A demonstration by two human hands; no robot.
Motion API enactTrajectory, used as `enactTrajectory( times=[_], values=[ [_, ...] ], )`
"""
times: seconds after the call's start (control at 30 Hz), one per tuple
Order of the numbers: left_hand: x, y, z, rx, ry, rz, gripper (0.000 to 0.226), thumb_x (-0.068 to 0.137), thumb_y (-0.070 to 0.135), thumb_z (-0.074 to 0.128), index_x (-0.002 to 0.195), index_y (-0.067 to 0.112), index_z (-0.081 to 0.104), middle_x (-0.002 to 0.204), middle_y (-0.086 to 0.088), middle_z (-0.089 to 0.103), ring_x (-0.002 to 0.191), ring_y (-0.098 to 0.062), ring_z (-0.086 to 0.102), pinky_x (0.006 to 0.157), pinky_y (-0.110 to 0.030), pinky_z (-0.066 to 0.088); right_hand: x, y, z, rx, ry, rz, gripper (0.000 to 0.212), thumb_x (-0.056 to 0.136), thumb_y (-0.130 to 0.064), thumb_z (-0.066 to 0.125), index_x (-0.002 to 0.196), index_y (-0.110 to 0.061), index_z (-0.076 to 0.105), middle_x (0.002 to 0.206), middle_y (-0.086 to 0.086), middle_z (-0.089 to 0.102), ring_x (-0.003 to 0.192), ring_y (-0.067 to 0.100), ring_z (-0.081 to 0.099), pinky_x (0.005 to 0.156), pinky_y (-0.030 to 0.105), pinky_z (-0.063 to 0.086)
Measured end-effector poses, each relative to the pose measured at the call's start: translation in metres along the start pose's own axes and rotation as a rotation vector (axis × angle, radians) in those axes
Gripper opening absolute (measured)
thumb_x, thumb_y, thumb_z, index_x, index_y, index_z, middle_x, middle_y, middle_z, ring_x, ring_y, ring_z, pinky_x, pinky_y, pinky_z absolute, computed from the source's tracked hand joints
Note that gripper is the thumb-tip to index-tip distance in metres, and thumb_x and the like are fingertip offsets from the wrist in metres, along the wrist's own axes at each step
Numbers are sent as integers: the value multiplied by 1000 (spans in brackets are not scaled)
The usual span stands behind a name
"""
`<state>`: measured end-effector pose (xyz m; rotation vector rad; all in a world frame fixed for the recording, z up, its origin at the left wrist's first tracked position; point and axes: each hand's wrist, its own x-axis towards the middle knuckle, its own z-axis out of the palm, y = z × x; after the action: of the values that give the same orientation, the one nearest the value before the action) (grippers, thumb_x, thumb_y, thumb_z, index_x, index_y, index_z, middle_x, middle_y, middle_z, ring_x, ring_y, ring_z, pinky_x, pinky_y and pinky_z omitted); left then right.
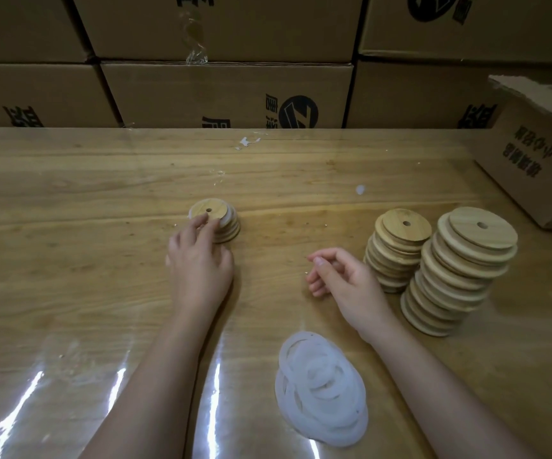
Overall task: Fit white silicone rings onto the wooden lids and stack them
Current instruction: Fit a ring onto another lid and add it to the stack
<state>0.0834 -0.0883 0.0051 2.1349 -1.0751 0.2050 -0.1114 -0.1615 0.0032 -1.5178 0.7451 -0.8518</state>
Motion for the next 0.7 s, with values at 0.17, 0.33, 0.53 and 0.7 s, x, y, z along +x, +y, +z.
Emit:
enactTrajectory(
  times=[0.17, 0.33, 0.53, 0.7],
  values=[
    [0, -2, 2, 15, -82, 28, 54, 83, 13, 59, 135, 17, 47, 149, 1, 35, 133, -27, 30, 106, -41, 26, -1, -2, 0, -8, -2, -3, 13, 94, -8, 51, 91, -13, 62, 69, -1, 63, 63, 9, 61, 59, 20, 51],
    [0, 0, 1, 22, -42, -1, 51, 78, 11, 62, 128, 12, 53, 135, -12, 40, 124, -33, 38, 99, -43, 32, -1, -3, 0, -1, 2, 16, 12, 94, -6, 50, 93, -10, 62, 70, 0, 63, 63, 8, 60, 60, 20, 51],
    [-1, 0, 4, 36, -67, 5, 53, 78, 10, 60, 131, 14, 51, 140, -8, 40, 128, -30, 34, 101, -44, 30, -1, -2, 0, -2, 0, 11, 13, 93, -6, 50, 92, -12, 63, 70, 1, 63, 64, 10, 61, 60, 21, 51],
    [-2, 4, 1, -249, 24, 37, 38, 82, 3, 58, 120, 9, 58, 130, -9, 48, 122, -28, 41, 102, -27, 28, -1, -1, 0, -31, -3, 5, 14, 93, -7, 51, 91, -15, 63, 68, -3, 64, 64, 9, 61, 61, 21, 51]
  ],
)
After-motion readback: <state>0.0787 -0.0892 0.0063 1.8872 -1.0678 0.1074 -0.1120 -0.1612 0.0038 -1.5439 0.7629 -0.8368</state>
